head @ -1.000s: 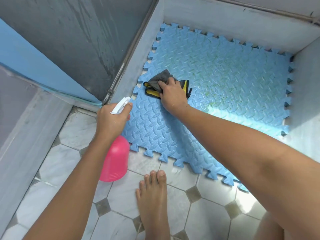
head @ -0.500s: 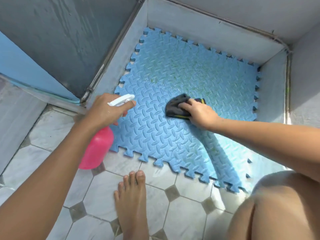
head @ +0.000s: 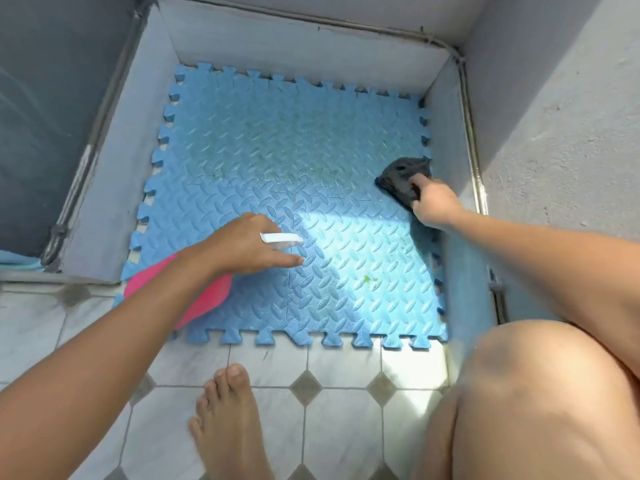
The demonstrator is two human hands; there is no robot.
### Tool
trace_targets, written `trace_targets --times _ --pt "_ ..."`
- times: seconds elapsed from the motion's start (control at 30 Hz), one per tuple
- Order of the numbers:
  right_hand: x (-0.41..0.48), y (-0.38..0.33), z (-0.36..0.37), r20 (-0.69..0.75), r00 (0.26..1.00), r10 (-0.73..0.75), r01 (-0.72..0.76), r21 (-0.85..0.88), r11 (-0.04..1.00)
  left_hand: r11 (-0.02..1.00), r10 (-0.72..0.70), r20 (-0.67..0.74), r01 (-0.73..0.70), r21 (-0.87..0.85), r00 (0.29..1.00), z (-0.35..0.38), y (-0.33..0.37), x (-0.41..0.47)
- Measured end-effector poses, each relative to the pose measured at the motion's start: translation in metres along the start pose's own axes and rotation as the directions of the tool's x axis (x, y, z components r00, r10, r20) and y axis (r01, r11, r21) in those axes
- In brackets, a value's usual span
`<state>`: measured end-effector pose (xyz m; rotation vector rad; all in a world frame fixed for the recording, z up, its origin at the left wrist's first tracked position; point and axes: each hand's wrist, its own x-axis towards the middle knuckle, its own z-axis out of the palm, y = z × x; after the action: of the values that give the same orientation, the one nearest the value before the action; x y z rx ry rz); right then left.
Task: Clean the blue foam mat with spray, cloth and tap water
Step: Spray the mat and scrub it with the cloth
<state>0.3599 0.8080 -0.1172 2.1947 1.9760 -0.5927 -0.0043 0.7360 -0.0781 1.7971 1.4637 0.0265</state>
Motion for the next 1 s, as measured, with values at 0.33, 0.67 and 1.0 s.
trace_targets --times 0.33,0.67,1.0 --pt "0.013 0.006 0.008 -0.110 0.986 0.122 -0.101 0.181 0.978 0.993 -0.014 0.143 0.031 -0.115 0.990 0.003 -0.011 0.001" --pt "-0.006 -0.049 0.045 -0.193 0.973 -0.125 0.141 0.076 0.987 0.985 -0.058 0.045 0.064 -0.160 0.997 -0.018 -0.029 -0.021" --pt "-0.103 -0.142 0.093 0.247 0.273 -0.930 0.959 0.009 0.284 0.972 -0.143 -0.278 0.081 -0.221 0.950 -0.032 -0.036 -0.014"
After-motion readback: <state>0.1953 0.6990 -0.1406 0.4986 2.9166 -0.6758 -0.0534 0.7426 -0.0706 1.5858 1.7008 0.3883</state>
